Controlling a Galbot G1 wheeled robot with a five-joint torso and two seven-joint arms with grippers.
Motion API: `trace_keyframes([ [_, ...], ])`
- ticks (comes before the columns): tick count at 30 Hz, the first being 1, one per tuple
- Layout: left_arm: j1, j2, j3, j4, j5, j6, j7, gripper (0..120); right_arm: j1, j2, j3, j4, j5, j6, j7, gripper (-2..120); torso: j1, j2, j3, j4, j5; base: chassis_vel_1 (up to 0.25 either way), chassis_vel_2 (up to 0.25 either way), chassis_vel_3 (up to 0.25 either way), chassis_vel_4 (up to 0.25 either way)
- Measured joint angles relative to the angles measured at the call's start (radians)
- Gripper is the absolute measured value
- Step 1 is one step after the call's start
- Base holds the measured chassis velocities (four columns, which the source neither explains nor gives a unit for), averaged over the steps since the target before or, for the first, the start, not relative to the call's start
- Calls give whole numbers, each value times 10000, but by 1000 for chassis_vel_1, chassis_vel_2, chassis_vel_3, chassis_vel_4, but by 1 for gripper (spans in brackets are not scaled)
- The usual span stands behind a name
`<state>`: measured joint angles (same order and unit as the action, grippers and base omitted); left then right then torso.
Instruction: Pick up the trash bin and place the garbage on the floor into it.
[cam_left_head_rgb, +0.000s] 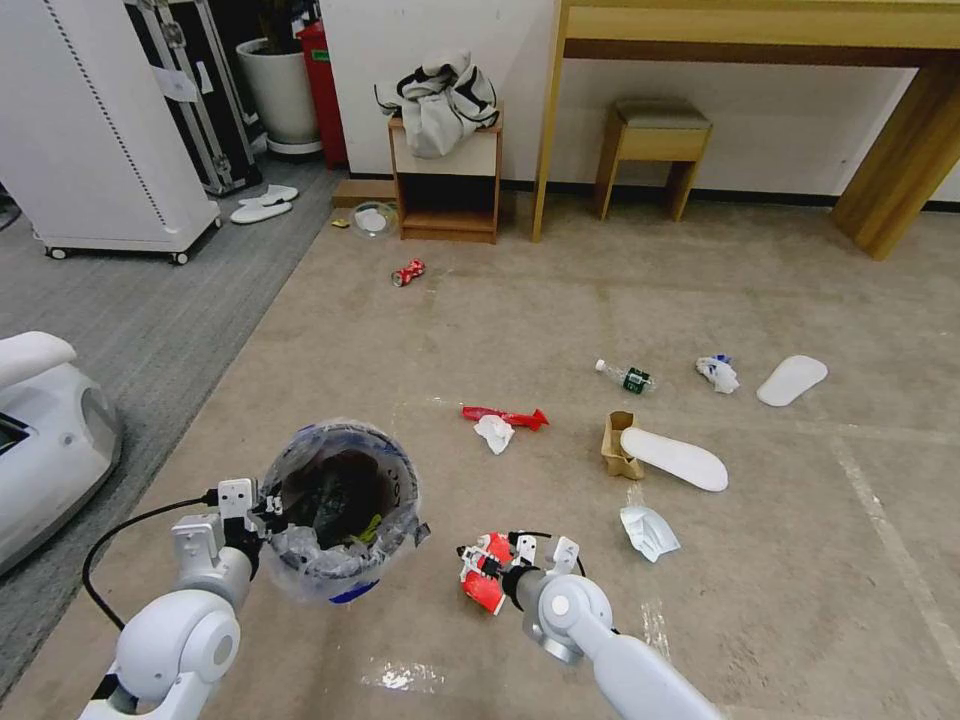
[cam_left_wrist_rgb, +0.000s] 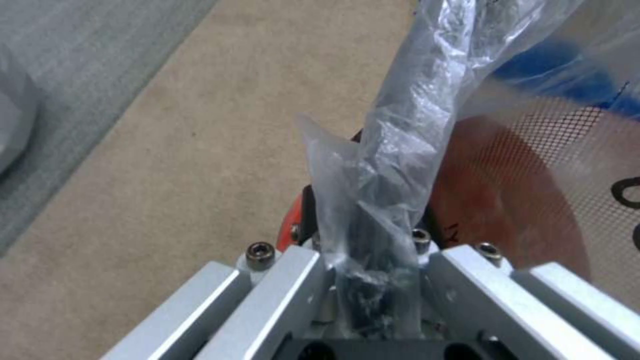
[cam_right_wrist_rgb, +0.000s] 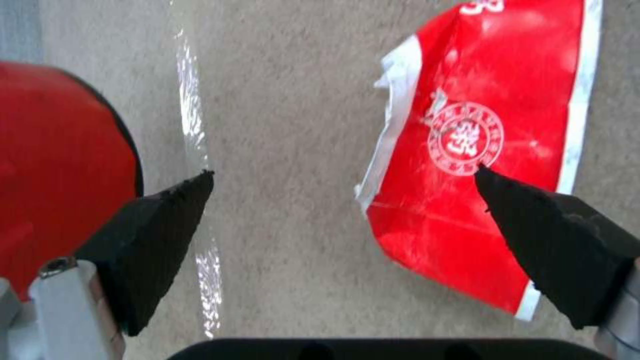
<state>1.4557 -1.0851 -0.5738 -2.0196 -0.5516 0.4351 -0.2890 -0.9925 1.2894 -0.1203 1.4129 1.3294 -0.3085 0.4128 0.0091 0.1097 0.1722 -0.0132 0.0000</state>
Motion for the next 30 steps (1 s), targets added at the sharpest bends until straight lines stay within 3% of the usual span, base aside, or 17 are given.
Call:
trace_keyframes([
  [10,-343,124,-28,428,419,-209,-27,1,11,67,242,-186,-211,31,-144,100,0,0,0,0,1,0,0,0,0],
  [30,-659,164,-136,483,211,-220,-286,1,16,296,300,-783,-368,28,-243,100,0,1,0,0,0,0,0,0,0],
])
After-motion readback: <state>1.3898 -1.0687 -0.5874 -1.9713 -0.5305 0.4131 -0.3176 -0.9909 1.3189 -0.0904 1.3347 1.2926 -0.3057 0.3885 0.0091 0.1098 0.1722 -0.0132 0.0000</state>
